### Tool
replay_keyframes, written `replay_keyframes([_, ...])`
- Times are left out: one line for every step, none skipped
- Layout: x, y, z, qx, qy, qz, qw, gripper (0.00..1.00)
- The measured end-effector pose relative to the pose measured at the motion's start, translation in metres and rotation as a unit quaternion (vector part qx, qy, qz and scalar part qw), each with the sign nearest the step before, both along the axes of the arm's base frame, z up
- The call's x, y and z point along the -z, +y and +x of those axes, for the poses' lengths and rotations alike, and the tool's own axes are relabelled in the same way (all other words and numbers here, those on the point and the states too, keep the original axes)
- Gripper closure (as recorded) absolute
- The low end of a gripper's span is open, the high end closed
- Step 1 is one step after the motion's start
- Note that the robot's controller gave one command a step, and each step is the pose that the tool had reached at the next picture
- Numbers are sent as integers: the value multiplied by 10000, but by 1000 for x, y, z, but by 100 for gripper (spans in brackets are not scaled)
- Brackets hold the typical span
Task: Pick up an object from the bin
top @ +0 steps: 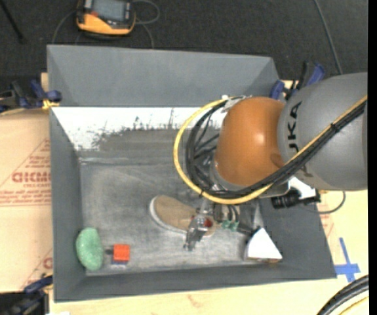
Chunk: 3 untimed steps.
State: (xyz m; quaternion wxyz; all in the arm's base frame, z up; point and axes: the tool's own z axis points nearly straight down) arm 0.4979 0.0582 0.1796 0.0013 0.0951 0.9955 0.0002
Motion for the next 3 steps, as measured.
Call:
replay_keyframes([103,-13,80,-212,65,21,9998,100])
replay_keyframes([103,-13,80,-212,64,21,9998,100])
replay_keyframes([-62,-38,98,-129,-47,-3,9999,100])
